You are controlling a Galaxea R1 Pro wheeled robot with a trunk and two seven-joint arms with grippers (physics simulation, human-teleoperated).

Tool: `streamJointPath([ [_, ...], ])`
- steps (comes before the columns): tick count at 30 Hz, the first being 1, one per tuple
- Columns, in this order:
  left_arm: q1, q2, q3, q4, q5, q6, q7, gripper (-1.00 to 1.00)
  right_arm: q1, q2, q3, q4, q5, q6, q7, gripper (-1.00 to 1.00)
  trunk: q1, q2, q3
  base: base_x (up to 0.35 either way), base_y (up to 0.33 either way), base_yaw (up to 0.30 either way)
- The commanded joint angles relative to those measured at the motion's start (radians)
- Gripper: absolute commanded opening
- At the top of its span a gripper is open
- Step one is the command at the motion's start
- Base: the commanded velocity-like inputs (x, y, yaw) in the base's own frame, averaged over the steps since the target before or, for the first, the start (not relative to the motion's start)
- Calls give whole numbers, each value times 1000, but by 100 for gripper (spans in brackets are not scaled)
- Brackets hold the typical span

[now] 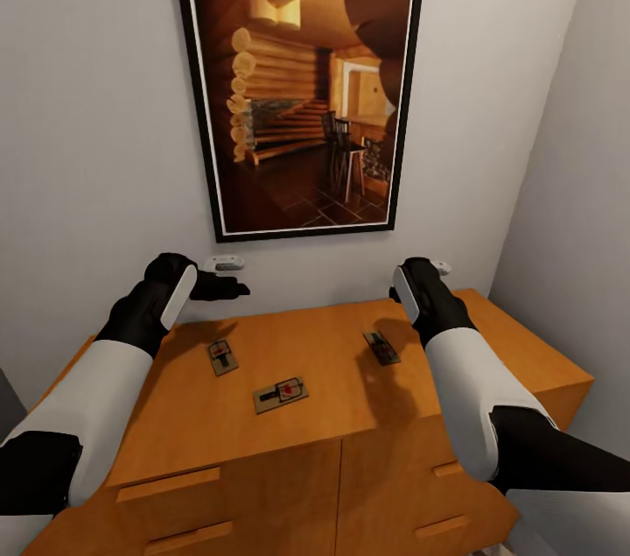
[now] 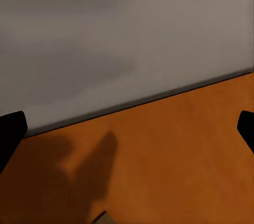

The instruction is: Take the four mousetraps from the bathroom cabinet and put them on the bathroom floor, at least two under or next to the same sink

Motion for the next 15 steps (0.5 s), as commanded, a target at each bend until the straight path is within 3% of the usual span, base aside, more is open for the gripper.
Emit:
streamJointPath([
  [1, -1, 1, -3, -1, -2, 3, -4, 100, -2, 0, -5, 0, 2, 3, -1, 100, 0, -1, -1, 0, 0, 0],
  [15, -1, -1, -3, 0, -2, 3, -4, 100, -100, -60, -11, 193, -10, -86, -1, 100, 0, -1, -1, 0, 0, 0],
])
